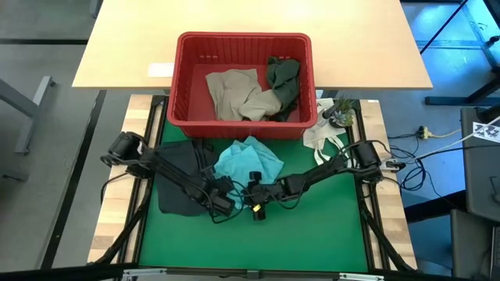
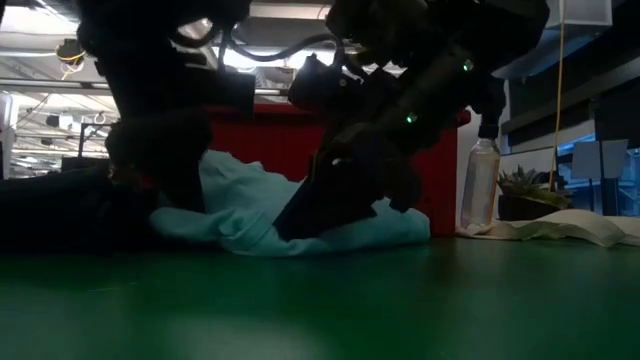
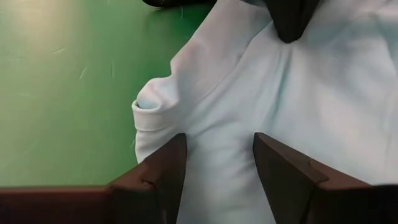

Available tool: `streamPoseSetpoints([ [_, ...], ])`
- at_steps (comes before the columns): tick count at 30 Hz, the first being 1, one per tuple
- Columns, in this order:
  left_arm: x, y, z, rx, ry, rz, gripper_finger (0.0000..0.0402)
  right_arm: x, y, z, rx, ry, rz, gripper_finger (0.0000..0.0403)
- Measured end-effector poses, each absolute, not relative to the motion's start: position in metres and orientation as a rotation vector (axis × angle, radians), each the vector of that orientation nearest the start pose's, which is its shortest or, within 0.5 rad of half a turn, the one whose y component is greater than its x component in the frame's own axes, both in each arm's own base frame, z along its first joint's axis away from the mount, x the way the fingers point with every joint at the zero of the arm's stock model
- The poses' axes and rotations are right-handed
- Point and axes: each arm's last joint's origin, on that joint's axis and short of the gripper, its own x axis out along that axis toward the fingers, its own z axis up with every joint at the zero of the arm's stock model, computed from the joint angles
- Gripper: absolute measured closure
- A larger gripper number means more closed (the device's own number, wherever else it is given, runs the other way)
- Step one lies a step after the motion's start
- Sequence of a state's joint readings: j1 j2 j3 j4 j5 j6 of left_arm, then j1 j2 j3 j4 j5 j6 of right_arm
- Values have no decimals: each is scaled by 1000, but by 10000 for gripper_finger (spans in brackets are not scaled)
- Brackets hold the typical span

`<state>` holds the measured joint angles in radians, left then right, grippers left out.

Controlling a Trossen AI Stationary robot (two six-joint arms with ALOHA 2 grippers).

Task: Fold Laundry from Bin
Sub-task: Fold the blue shorts from the red laundry bin, then stack the folded blue shorts on top of the folded black shorts

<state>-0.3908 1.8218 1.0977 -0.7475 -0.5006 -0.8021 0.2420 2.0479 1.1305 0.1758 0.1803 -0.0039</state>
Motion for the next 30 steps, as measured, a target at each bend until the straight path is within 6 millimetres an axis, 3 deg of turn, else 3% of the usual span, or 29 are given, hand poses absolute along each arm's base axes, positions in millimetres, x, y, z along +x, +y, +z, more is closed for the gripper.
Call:
streamPoseSetpoints([
  [12,288,-104,200,-156,1031,529,400,384,90,165,-158,698,72,214],
  [20,295,-109,214,-217,949,398,397,365,85,191,-244,773,98,214],
  [25,307,-114,220,-185,854,271,357,355,81,196,-277,841,66,214],
  [30,312,-116,223,-179,797,248,280,347,78,194,-312,926,37,214],
])
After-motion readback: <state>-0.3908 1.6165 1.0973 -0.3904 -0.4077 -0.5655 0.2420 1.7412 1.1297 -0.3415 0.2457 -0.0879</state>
